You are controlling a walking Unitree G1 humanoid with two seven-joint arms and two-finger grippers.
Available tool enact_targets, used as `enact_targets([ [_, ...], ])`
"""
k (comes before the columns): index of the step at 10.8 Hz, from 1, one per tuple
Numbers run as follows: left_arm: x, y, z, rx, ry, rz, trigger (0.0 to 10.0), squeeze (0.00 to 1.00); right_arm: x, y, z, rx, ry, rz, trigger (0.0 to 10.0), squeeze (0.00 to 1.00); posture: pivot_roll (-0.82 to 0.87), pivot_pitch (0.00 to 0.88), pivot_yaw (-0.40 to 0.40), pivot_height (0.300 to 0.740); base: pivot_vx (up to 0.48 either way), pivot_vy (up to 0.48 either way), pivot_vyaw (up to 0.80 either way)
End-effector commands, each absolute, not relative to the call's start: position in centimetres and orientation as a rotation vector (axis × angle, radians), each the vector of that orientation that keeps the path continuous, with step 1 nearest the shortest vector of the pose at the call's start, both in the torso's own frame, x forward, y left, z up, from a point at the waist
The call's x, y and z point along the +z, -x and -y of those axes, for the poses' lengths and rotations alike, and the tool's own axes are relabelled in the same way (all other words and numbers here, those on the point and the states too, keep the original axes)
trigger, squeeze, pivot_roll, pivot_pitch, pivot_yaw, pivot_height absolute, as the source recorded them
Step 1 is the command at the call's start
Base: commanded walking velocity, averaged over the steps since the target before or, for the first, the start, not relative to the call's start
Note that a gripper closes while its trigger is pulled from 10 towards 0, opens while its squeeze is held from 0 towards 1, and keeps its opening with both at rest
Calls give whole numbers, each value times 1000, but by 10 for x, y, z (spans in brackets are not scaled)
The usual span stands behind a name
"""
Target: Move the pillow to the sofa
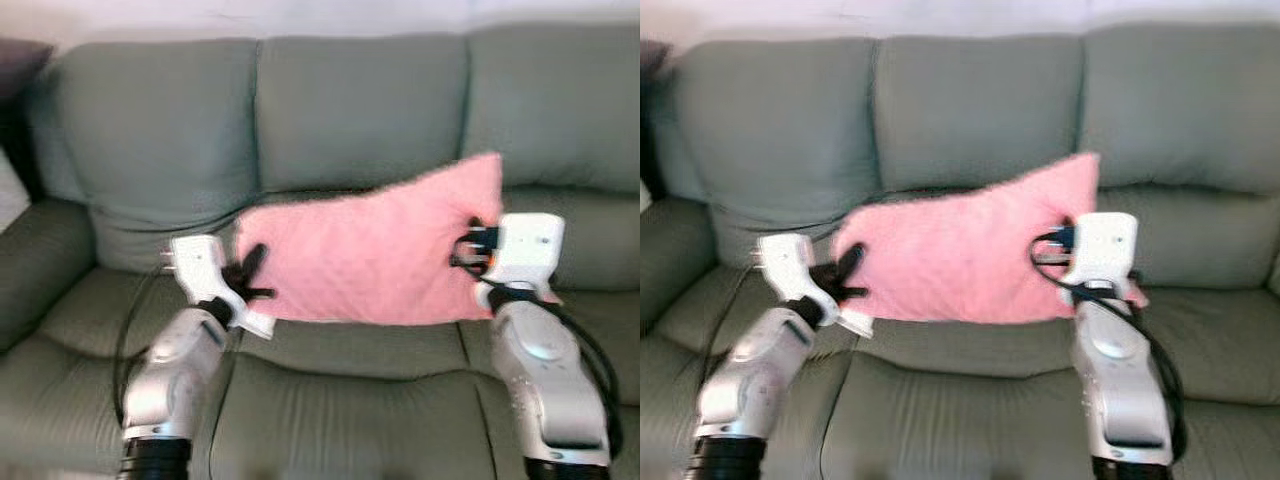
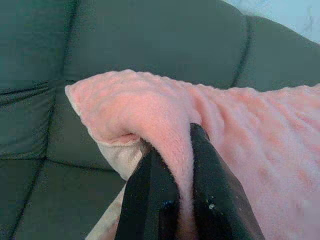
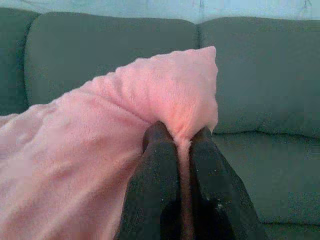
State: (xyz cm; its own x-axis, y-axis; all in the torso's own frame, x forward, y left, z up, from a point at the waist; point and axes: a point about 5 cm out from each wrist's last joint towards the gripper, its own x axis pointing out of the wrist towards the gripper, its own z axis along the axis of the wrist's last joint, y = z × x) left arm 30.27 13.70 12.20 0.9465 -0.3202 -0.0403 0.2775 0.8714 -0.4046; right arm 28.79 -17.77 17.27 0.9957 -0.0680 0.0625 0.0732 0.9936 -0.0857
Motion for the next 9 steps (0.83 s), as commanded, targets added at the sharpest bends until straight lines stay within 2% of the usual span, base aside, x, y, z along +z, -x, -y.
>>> enact_targets([
  [1, 128, -305, -144, -295, 384, -89, 10000, 0, 179, -288, 173, -58, 88, 80, 10000, 0, -214, 0, 40, 740, 0, 0, 0],
  [6, 124, -308, -144, -290, 367, -108, 10000, 0, 175, -287, 174, -64, 93, 58, 10000, 0, -216, 0, 42, 740, 0, 0, -800],
  [9, 85, -308, -148, -293, 306, -228, 10000, 0, 147, -286, 177, -95, 78, -46, 10000, 0, -206, 15, 47, 740, 0, 0, 0],
])
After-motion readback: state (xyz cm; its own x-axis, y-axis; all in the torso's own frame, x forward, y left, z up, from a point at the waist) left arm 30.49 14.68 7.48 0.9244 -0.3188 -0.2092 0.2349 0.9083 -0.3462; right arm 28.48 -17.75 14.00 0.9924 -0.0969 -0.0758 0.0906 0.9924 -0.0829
